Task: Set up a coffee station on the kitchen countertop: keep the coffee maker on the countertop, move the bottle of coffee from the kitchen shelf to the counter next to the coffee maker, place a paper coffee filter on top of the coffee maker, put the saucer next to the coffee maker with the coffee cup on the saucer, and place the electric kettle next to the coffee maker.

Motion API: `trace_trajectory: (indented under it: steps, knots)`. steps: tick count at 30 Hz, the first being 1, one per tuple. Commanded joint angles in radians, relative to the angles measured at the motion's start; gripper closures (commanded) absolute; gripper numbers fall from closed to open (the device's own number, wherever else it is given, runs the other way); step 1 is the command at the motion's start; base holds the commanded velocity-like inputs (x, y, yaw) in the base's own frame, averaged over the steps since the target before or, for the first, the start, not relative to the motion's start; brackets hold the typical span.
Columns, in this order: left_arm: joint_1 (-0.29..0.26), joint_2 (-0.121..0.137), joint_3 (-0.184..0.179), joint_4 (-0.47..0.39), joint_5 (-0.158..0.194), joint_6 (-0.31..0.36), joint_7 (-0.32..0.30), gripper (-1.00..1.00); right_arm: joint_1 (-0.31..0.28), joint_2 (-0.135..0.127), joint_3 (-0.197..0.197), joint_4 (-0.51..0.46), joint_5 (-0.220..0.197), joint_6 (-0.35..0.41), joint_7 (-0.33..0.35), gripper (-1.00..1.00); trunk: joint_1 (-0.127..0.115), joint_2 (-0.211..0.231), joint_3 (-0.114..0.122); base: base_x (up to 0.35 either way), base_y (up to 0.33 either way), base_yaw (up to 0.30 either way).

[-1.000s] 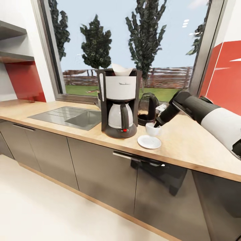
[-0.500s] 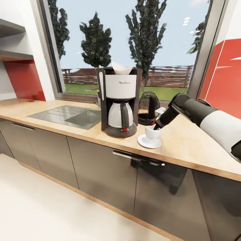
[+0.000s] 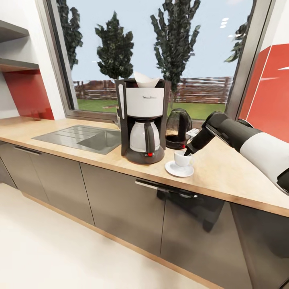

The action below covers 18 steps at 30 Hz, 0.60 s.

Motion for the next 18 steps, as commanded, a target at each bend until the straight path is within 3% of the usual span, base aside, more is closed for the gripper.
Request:
trace_trajectory:
  steps: [1, 18]
  knots:
    - [-0.001, 0.0, -0.004, 0.0, 0.002, 0.011, -0.004, -1.0, -0.002, -0.001, 0.007, -0.002, -0.01, 0.006, -0.003, 1.0, 0.0, -0.001, -0.001, 0.0, 0.0, 0.0]
    - [-0.001, 0.0, -0.004, 0.0, 0.002, 0.011, -0.004, -1.0, -0.002, -0.001, 0.007, -0.002, -0.01, 0.005, -0.003, 1.0, 0.0, -0.001, -0.014, 0.0, 0.0, 0.0]
